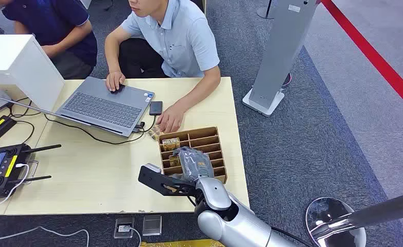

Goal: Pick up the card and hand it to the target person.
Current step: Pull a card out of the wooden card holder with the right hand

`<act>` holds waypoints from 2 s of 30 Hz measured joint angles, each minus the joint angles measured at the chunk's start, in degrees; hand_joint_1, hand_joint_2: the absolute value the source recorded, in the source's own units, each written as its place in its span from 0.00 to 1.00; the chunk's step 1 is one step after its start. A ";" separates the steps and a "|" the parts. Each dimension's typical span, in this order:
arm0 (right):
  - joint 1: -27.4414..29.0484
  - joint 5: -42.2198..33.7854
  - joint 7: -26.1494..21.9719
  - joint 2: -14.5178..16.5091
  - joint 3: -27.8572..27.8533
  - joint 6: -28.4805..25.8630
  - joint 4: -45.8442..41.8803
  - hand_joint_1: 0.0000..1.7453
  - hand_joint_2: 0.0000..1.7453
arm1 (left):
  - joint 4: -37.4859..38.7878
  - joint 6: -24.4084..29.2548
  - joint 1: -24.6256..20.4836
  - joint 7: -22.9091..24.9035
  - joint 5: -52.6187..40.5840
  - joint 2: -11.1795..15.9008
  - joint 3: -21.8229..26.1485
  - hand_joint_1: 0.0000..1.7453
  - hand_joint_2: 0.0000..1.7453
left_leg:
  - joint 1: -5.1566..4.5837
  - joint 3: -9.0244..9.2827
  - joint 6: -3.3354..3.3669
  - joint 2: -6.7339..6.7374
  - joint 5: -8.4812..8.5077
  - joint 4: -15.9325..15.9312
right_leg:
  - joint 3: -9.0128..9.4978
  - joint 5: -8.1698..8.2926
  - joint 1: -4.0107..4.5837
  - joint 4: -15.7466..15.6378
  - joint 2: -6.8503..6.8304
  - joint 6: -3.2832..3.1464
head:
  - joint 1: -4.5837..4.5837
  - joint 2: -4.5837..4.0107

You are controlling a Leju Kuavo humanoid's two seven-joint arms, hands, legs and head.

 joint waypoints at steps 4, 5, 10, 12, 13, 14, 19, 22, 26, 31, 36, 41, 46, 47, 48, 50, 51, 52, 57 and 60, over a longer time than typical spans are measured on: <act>0.00 -0.01 0.00 0.07 0.08 0.02 0.17 0.37 1.00 | 0.00 -0.02 0.00 -0.02 0.00 0.00 0.00 0.00 0.00 | 0.00 0.00 0.00 0.00 0.00 0.00 | 0.00 0.00 0.00 0.00 0.00 0.00 | 0.00 0.00; 0.00 -0.01 0.00 0.08 0.09 0.03 0.20 0.37 1.00 | 0.00 -0.02 0.00 -0.02 0.00 0.00 0.00 0.00 0.00 | 0.00 0.00 0.00 0.00 0.00 0.00 | 0.00 0.00 0.00 0.00 0.00 0.00 | 0.00 0.00; 0.00 -0.02 0.00 0.13 0.14 0.11 0.44 0.36 1.00 | 0.01 -0.07 0.00 -0.02 0.00 0.00 0.00 0.00 0.00 | 0.00 -0.01 0.00 0.00 0.00 0.00 | 0.00 0.00 0.00 0.00 0.00 0.00 | 0.02 0.00; 0.00 -0.06 0.00 0.18 0.17 0.31 0.55 0.33 1.00 | 0.01 -0.08 0.00 -0.02 0.00 0.00 0.00 0.00 0.00 | 0.00 0.00 0.00 0.00 0.00 0.00 | 0.00 0.00 0.00 0.00 0.00 0.00 | 0.02 0.00; 0.00 -0.10 0.00 0.20 0.20 0.41 0.56 0.31 1.00 | 0.01 -0.08 0.00 -0.02 0.00 0.00 0.00 0.00 0.00 | 0.00 0.00 0.00 0.00 0.00 0.00 | 0.00 0.00 0.00 0.00 0.00 0.00 | 0.01 0.00; 0.00 -0.15 0.00 0.21 0.23 0.49 0.57 0.30 1.00 | 0.01 -0.08 0.00 -0.02 0.00 0.00 0.00 0.00 0.00 | 0.00 0.00 0.00 0.00 0.00 0.00 | 0.00 0.00 0.00 0.00 0.00 0.00 | 0.01 0.00; 0.00 -0.44 0.00 0.22 0.39 0.59 0.60 0.24 1.00 | -0.01 -0.15 0.00 -0.02 0.15 0.00 0.00 0.00 0.00 | 0.00 0.00 0.00 0.00 0.00 0.00 | 0.00 0.00 0.00 0.00 0.00 0.00 | 0.00 0.00; 0.00 -0.69 0.00 0.22 0.48 0.62 0.64 0.17 1.00 | 0.01 -0.16 0.00 -0.01 0.23 0.00 0.00 0.00 0.00 | 0.00 0.00 0.00 0.00 0.00 0.00 | 0.00 0.00 0.00 0.00 0.00 0.00 | 0.01 0.00; 0.00 -0.99 0.00 0.22 0.58 0.62 0.86 0.16 1.00 | 0.00 -0.16 0.01 -0.01 0.35 0.00 0.00 0.00 0.00 | 0.00 0.00 0.00 0.00 0.00 0.00 | 0.00 0.00 0.00 0.00 0.00 0.00 | 0.02 0.00; 0.00 -1.18 -0.02 0.22 0.64 0.62 1.19 0.21 1.00 | 0.00 -0.16 0.00 -0.02 0.35 0.00 0.00 0.00 0.00 | 0.00 0.00 0.00 0.00 0.00 0.00 | 0.00 0.00 0.00 0.00 0.00 0.00 | 0.01 0.00; 0.00 -1.48 -0.02 0.22 0.67 0.62 1.34 0.27 1.00 | -0.01 -0.16 0.01 -0.02 0.35 0.00 0.00 0.00 0.00 | 0.00 0.00 0.00 0.00 0.00 0.00 | 0.00 0.00 0.00 0.00 0.00 0.00 | 0.00 0.00; -0.06 -1.75 -0.02 0.22 0.70 0.62 1.47 0.46 1.00 | 0.00 -0.22 0.01 -0.01 0.35 0.00 0.00 0.00 0.00 | 0.00 0.00 0.00 0.00 0.00 0.00 | 0.00 0.00 0.00 0.00 0.00 0.00 | 0.02 0.00; -0.16 -1.82 -0.02 0.24 0.75 0.60 1.50 0.50 1.00 | -0.01 -0.33 0.01 0.00 0.35 0.00 0.00 0.00 0.00 | 0.00 0.01 0.00 0.00 0.00 0.00 | 0.00 0.00 0.00 0.00 0.00 0.00 | 0.02 0.00; -0.17 -1.83 -0.02 0.24 0.76 0.60 1.51 0.50 1.00 | -0.01 -0.34 0.02 0.00 0.35 0.00 0.00 0.00 0.00 | 0.00 0.01 0.00 0.00 0.00 0.00 | 0.00 0.00 0.00 0.00 0.00 0.00 | 0.02 0.00; -0.17 -1.83 -0.02 0.24 0.78 0.60 1.53 0.49 1.00 | -0.01 -0.34 0.01 0.00 0.35 0.00 0.00 0.00 0.00 | 0.00 0.01 0.00 0.00 0.00 0.00 | 0.00 0.00 0.00 0.00 0.00 0.00 | 0.01 0.00; -0.17 -1.83 -0.02 0.24 0.82 0.60 1.56 0.49 1.00 | -0.01 -0.34 0.01 0.00 0.35 0.00 0.00 0.00 0.00 | 0.00 0.00 0.00 0.00 0.00 0.00 | 0.00 0.00 0.00 0.00 0.00 0.00 | 0.01 0.00; -0.17 -1.83 -0.02 0.24 0.85 0.60 1.57 0.48 1.00 | -0.01 -0.34 0.01 0.00 0.35 0.00 0.00 0.00 0.00 | 0.00 0.00 0.00 0.00 0.00 0.00 | 0.00 0.00 0.00 0.00 0.00 0.00 | 0.01 0.00; -0.17 -1.83 -0.02 0.24 0.87 0.60 1.59 0.48 1.00 | 0.00 -0.34 0.01 0.00 0.35 0.00 0.00 0.00 0.00 | 0.00 0.00 0.00 0.00 0.00 0.00 | 0.00 0.00 0.00 0.00 0.00 0.00 | 0.01 0.00; -0.17 -1.84 -0.02 0.24 0.93 0.60 1.65 0.46 1.00 | -0.01 -0.36 0.01 -0.01 0.49 0.00 0.00 0.00 0.00 | 0.00 0.00 0.00 0.00 0.00 0.00 | 0.00 0.00 0.00 0.00 0.00 0.00 | 0.02 0.00; -0.17 -1.86 -0.02 0.24 0.94 0.60 1.65 0.46 1.00 | -0.01 -0.36 0.01 0.00 0.51 0.00 0.00 0.00 0.00 | 0.00 0.00 0.00 0.00 0.00 0.00 | 0.00 0.00 0.00 0.00 0.00 0.00 | 0.02 0.00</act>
